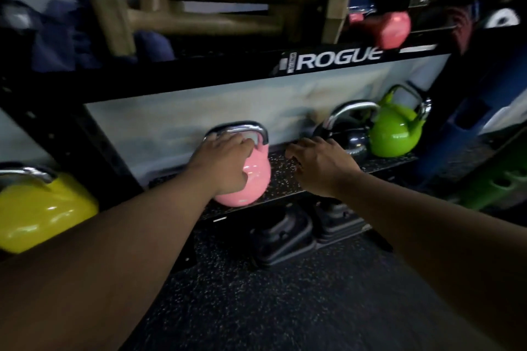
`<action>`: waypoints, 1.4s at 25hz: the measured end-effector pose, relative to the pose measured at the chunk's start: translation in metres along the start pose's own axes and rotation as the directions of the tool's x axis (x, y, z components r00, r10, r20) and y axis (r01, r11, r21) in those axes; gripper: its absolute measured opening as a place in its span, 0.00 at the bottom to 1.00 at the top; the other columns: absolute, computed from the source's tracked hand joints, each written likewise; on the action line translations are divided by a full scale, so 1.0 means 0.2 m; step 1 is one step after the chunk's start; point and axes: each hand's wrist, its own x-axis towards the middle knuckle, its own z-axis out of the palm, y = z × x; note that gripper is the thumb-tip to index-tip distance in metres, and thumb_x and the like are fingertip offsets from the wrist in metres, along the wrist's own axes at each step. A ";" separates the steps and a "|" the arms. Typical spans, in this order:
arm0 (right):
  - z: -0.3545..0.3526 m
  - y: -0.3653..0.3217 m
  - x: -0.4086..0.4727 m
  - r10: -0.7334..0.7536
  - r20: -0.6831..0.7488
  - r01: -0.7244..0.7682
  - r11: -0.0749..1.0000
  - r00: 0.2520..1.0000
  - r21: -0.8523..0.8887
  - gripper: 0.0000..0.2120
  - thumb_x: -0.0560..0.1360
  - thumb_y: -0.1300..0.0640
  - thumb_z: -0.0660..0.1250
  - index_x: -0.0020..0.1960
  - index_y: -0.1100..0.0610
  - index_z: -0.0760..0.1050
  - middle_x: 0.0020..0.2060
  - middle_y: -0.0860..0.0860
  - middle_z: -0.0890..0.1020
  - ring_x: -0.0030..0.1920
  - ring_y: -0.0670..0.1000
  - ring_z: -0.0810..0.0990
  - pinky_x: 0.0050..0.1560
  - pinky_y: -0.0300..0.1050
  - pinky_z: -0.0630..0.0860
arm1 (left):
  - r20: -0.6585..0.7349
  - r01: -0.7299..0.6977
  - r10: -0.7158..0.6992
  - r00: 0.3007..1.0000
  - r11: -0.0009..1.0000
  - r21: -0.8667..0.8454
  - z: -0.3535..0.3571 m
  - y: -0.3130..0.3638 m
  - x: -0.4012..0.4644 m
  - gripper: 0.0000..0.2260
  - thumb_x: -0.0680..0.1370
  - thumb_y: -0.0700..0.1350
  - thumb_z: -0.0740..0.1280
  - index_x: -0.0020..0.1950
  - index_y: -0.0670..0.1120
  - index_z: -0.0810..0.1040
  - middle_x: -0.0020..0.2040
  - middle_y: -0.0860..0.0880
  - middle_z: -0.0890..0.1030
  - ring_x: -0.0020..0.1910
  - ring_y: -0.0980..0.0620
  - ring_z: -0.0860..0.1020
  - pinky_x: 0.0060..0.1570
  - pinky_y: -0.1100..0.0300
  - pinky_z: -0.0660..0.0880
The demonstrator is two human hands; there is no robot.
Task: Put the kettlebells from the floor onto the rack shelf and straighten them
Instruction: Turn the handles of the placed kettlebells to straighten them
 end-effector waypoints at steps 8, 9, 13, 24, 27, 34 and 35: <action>0.13 0.75 0.20 0.161 -0.060 -0.166 0.981 0.985 -0.103 0.18 0.76 0.45 0.57 0.62 0.50 0.72 0.61 0.56 0.78 0.61 0.60 0.73 0.57 0.55 0.71 | -0.046 -0.128 0.128 0.991 0.992 0.014 0.13 0.30 0.69 0.17 0.70 0.49 0.66 0.58 0.48 0.71 0.55 0.47 0.74 0.57 0.45 0.72 0.56 0.49 0.67; 0.15 0.83 0.23 0.183 -0.054 -0.189 0.974 0.982 -0.129 0.19 0.77 0.44 0.56 0.63 0.51 0.71 0.61 0.57 0.77 0.60 0.61 0.73 0.55 0.55 0.72 | -0.045 -0.114 0.113 0.993 0.993 -0.023 0.15 0.33 0.78 0.18 0.71 0.49 0.66 0.59 0.48 0.71 0.56 0.47 0.74 0.58 0.44 0.72 0.56 0.49 0.67; 0.21 1.14 0.30 0.295 -0.045 -0.299 0.946 0.954 -0.125 0.24 0.78 0.41 0.53 0.68 0.53 0.65 0.64 0.59 0.71 0.61 0.63 0.71 0.55 0.58 0.72 | -0.073 -0.039 0.029 0.997 0.988 -0.147 0.21 0.45 1.08 0.20 0.75 0.52 0.64 0.64 0.47 0.69 0.62 0.44 0.73 0.61 0.41 0.72 0.57 0.47 0.68; 0.39 1.55 0.53 0.237 0.049 -0.241 0.966 0.970 0.093 0.24 0.80 0.38 0.47 0.71 0.48 0.57 0.66 0.61 0.69 0.64 0.65 0.69 0.59 0.62 0.71 | 0.024 0.246 -0.292 0.956 0.755 -0.607 0.36 0.85 1.49 0.19 0.81 0.59 0.56 0.69 0.53 0.62 0.63 0.44 0.70 0.52 0.42 0.76 0.50 0.47 0.76; 0.42 1.62 0.56 0.181 0.103 -0.202 0.946 0.978 0.255 0.24 0.79 0.38 0.50 0.70 0.49 0.59 0.63 0.62 0.70 0.64 0.65 0.68 0.61 0.62 0.71 | 0.000 0.342 -0.484 0.875 0.619 -0.707 0.40 0.97 1.53 0.18 0.81 0.59 0.54 0.69 0.54 0.62 0.63 0.43 0.70 0.48 0.43 0.78 0.45 0.51 0.75; 0.47 1.63 0.55 0.333 0.084 -0.318 0.751 0.939 0.579 0.26 0.76 0.37 0.61 0.68 0.50 0.67 0.61 0.62 0.71 0.61 0.68 0.69 0.61 0.56 0.68 | 0.245 0.453 -0.713 0.657 0.113 -0.884 0.44 1.14 1.69 0.21 0.82 0.61 0.48 0.75 0.64 0.59 0.77 0.38 0.55 0.65 0.36 0.72 0.59 0.50 0.73; 0.48 1.63 0.53 0.348 0.069 -0.322 0.750 0.935 0.578 0.24 0.76 0.38 0.60 0.68 0.49 0.67 0.61 0.62 0.71 0.61 0.68 0.69 0.61 0.56 0.67 | 0.276 0.452 -0.702 0.657 0.075 -0.889 0.43 1.09 1.73 0.22 0.82 0.61 0.49 0.76 0.63 0.57 0.77 0.38 0.54 0.69 0.36 0.69 0.65 0.48 0.69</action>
